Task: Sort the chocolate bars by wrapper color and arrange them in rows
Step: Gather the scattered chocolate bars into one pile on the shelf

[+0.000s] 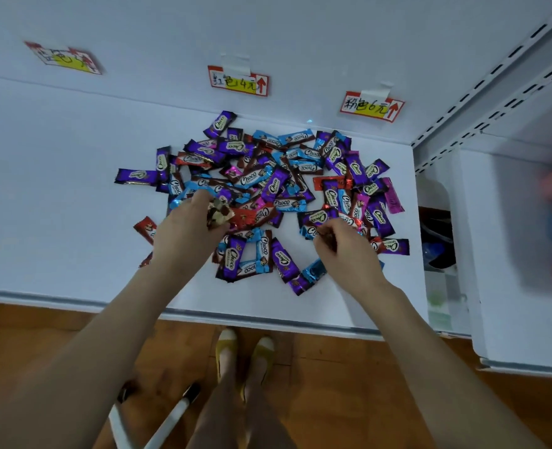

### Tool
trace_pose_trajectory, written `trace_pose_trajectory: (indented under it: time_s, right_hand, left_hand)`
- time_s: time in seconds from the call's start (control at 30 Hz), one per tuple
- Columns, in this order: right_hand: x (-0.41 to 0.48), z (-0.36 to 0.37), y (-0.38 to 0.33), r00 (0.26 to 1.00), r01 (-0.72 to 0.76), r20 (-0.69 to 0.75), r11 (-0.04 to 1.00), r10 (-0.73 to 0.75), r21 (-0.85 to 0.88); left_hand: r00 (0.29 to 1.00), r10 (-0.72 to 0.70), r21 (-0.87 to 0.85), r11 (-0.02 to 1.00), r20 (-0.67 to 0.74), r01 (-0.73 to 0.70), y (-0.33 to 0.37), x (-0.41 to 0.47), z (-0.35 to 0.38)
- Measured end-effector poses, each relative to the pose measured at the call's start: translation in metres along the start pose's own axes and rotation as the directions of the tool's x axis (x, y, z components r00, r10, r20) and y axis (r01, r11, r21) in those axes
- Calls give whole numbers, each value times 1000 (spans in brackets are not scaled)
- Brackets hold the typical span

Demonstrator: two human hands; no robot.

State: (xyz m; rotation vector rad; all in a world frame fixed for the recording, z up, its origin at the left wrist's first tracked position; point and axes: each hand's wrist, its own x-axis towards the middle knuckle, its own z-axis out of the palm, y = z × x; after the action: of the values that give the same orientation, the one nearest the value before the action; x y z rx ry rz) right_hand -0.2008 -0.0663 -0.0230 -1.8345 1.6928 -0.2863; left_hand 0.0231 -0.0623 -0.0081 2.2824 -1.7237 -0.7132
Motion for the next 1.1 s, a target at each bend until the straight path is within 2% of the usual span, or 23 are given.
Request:
trace_pose_trajectory:
  time_s: [0.17, 0.5, 0.77, 1.1]
  right_hand:
    - [23, -12, -46, 994, 106, 0, 986, -107, -126]
    - [55, 12, -177, 916, 402, 68, 903, -396, -151]
    - [68, 68, -290, 874, 471, 204, 872, -441, -135]
    - [95, 113, -407, 758, 626, 306, 775, -577, -89]
  left_hand:
    - [998, -41, -19, 999, -44, 40, -19, -14, -42]
    - [976, -187, -4, 982, -114, 188, -99, -50, -118]
    - [929, -310, -18, 950, -203, 313, -191, -66, -177]
    - [853, -423, -48, 902, -304, 430, -251, -63, -234]
